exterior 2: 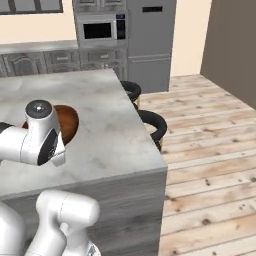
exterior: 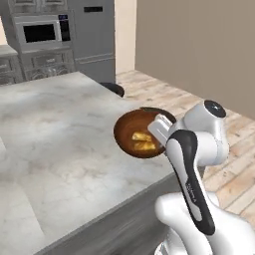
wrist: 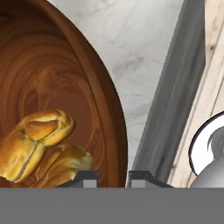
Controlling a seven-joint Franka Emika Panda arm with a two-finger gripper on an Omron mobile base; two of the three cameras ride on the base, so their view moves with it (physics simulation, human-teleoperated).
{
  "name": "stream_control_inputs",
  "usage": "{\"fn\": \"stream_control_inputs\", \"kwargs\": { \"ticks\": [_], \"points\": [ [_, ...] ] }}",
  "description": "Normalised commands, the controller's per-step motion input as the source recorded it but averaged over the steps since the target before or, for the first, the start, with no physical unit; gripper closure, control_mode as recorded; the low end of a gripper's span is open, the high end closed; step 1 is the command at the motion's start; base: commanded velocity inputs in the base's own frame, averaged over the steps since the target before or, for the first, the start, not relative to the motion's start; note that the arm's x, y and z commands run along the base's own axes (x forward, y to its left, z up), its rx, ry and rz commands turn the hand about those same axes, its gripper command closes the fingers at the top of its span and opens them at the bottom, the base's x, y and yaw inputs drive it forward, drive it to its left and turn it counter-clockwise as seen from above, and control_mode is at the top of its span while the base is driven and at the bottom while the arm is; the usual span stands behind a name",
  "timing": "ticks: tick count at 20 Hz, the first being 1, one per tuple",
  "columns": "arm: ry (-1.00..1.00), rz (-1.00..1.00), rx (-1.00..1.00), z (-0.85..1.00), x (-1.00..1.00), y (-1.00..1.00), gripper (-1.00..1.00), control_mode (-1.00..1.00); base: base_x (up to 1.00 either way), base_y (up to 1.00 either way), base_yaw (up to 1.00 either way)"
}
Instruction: Pick up the heated bread from the toaster oven and place it in the bowl. Then move the bread bowl to the dining counter.
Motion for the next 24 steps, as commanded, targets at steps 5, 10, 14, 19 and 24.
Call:
{"fn": "stream_control_inputs", "kwargs": {
  "ticks": [5, 10, 14, 19, 24],
  "points": [
    [0.0, 0.0, 0.0, 0.0, 0.0, 0.0, 1.0, 1.0, 0.98, -0.53, 0.5],
    [0.13, 0.05, -0.05, -0.06, 0.96, 0.13, 1.0, -1.0, 0.0, 0.0, 0.0],
    [0.27, -0.1, -0.16, -0.17, 1.0, 0.67, 1.0, -1.0, 0.0, 0.0, 0.0],
    [0.32, -0.08, -0.07, -0.2, 1.0, 0.67, 1.0, -1.0, 0.0, 0.0, 0.0],
    [0.07, 0.0, 0.0, -0.22, 1.0, 0.16, 1.0, -1.0, 0.0, 0.0, 0.0]
  ]
}}
